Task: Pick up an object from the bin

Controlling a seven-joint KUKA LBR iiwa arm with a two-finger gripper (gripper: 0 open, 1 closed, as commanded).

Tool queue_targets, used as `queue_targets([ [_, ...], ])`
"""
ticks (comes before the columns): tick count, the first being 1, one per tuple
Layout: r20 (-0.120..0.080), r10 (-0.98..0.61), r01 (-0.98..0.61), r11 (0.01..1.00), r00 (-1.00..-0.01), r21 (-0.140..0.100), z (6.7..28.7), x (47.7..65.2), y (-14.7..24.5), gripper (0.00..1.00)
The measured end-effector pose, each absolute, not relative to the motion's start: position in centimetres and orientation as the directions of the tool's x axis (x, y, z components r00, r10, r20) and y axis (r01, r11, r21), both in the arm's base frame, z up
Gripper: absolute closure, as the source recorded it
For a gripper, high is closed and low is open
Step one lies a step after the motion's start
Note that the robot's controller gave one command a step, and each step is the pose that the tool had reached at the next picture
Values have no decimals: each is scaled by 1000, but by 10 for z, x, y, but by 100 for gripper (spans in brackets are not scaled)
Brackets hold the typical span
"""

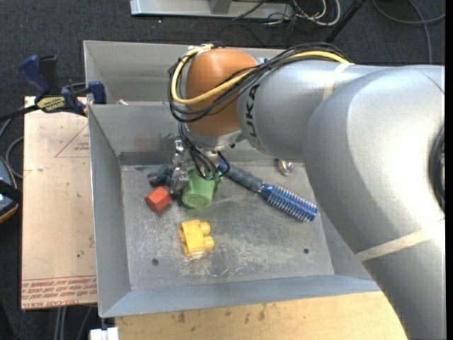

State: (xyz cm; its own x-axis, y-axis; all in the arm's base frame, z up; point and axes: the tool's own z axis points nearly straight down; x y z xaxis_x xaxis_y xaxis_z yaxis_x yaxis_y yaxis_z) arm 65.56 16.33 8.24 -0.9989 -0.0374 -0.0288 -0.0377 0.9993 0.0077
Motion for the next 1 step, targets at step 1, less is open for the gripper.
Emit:
queue_targets([
  [1,-11,-465,-465,885,-885,-1,280,626,208,100],
])
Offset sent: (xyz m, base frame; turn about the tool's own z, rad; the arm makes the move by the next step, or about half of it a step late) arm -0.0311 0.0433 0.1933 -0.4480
